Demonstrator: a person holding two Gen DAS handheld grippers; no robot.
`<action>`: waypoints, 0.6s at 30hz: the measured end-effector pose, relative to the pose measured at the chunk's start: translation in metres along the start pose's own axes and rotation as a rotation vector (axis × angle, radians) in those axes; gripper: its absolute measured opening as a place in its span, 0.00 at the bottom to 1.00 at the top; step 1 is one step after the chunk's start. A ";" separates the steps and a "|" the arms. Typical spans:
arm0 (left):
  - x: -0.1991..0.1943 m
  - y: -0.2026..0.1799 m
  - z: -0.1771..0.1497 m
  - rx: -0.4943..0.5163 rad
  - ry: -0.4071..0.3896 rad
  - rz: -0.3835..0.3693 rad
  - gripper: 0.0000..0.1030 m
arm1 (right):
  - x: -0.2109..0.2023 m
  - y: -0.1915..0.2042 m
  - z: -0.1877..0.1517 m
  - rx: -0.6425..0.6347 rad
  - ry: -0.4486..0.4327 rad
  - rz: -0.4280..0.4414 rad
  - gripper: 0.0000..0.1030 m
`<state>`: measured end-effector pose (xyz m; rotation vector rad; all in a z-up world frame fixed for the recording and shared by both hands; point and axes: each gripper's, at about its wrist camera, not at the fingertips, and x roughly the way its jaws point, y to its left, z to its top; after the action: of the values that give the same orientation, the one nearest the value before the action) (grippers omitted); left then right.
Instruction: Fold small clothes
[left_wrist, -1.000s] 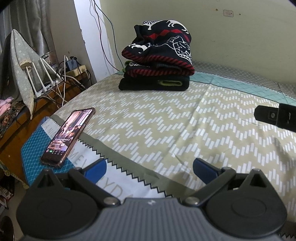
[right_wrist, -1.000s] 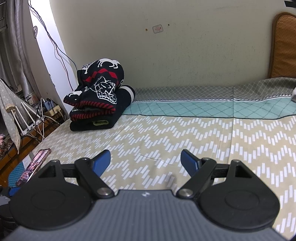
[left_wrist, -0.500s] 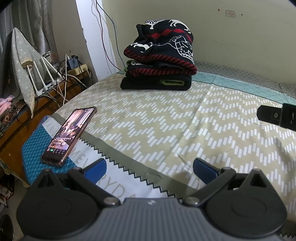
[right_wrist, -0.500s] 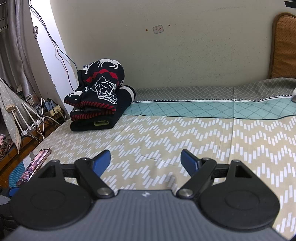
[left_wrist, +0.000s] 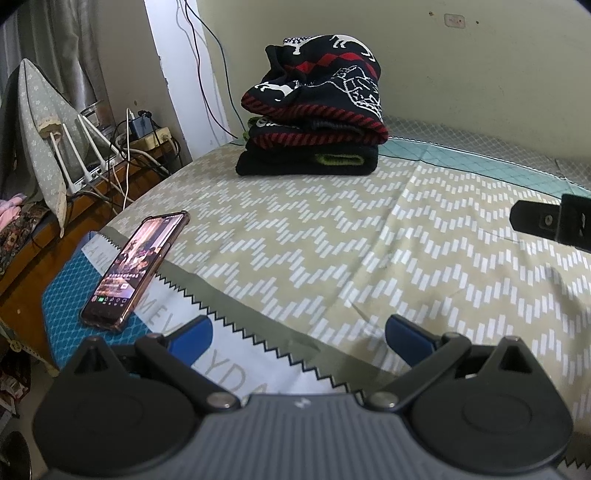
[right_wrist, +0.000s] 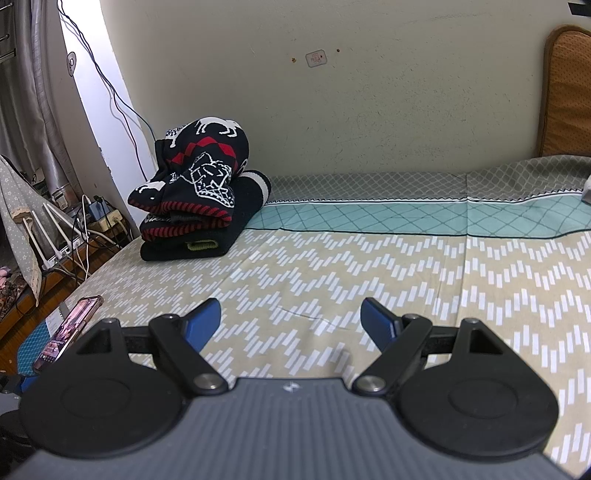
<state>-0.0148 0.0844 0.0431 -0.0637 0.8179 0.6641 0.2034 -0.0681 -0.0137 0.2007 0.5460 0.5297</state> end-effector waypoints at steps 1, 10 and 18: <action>0.000 0.000 0.000 0.001 -0.001 0.000 1.00 | 0.000 0.000 0.000 0.000 0.000 0.000 0.82; 0.001 0.001 0.001 0.006 -0.001 0.007 1.00 | 0.000 0.000 0.000 0.000 0.000 0.000 0.82; -0.001 0.000 0.002 0.014 -0.009 0.009 1.00 | 0.000 0.000 0.000 0.001 0.000 -0.001 0.82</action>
<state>-0.0140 0.0850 0.0449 -0.0444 0.8140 0.6667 0.2032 -0.0679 -0.0136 0.2013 0.5460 0.5286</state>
